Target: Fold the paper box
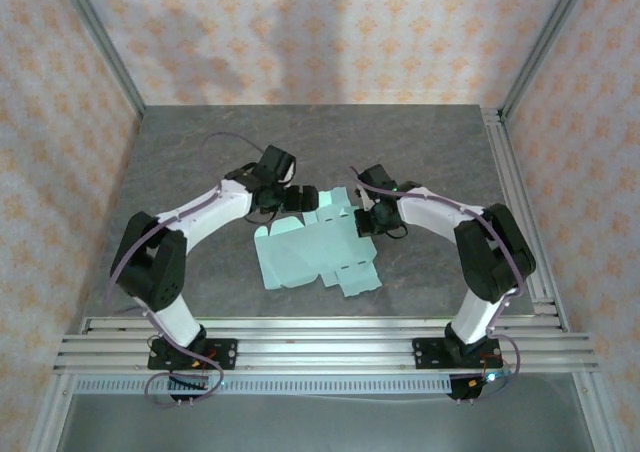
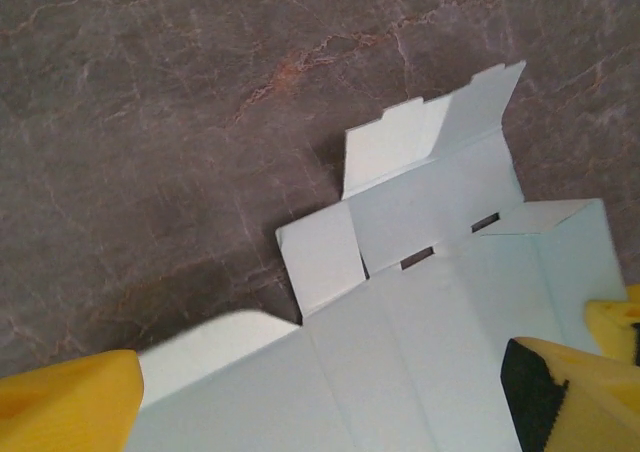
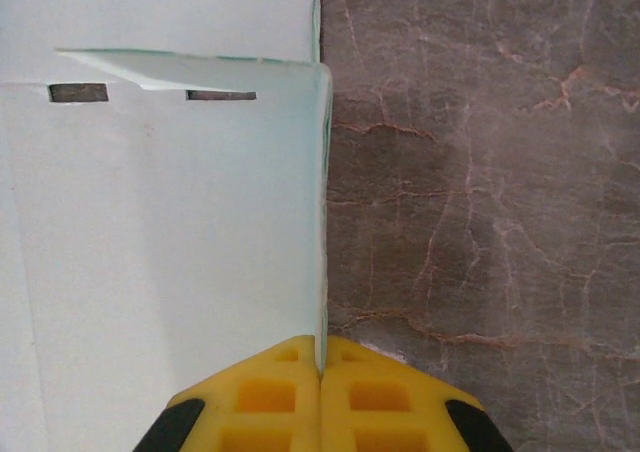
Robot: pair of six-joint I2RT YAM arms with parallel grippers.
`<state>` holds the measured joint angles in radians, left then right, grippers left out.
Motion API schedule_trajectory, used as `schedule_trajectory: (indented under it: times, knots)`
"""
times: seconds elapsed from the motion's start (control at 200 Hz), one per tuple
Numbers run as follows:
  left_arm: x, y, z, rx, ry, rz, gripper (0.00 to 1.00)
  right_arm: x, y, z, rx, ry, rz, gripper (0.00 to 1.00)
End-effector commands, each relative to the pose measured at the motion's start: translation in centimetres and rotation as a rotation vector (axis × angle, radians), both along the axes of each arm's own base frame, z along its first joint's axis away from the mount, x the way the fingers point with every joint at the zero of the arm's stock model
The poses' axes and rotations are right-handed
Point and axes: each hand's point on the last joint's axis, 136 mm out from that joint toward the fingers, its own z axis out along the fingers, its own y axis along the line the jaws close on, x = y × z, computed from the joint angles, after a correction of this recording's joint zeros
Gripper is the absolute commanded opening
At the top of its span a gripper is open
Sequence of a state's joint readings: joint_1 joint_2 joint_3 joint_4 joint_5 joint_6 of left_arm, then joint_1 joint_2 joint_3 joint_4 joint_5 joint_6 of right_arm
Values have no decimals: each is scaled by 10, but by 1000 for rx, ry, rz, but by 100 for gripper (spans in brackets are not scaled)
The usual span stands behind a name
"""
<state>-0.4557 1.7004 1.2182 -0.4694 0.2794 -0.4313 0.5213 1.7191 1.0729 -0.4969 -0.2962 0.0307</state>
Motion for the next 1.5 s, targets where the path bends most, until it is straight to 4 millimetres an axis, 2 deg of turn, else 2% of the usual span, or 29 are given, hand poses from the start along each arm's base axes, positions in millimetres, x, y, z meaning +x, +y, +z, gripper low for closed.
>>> schedule_trajectory:
  times: [0.0, 0.245, 0.666, 0.861, 1.031, 1.111, 1.376, 1.496]
  knots:
    - [-7, 7, -11, 102, 50, -139, 93, 1, 2, 17, 20, -82, 65, 0]
    - [-2, -8, -25, 87, 62, -307, 92, -3, 11, 21, 66, -94, 120, 0]
    - [-3, -43, -34, -92, 80, -404, 86, -4, 15, 21, 95, -90, 122, 0]
    - [-9, -43, -30, -109, 76, -409, 84, -3, 13, 20, 77, -88, 119, 0]
    - [-19, -45, -19, -147, 73, -423, 82, -2, 11, 18, 67, -87, 112, 0]
    - [-24, -48, -18, -168, 79, -426, 78, -1, 11, 16, 59, -80, 108, 0]
    - [-48, -58, -29, -202, 125, -472, 72, 3, 12, 13, 48, -68, 101, 0]
    - [-57, -56, -43, -191, 169, -485, 72, 3, 12, 12, 48, -64, 99, 0]
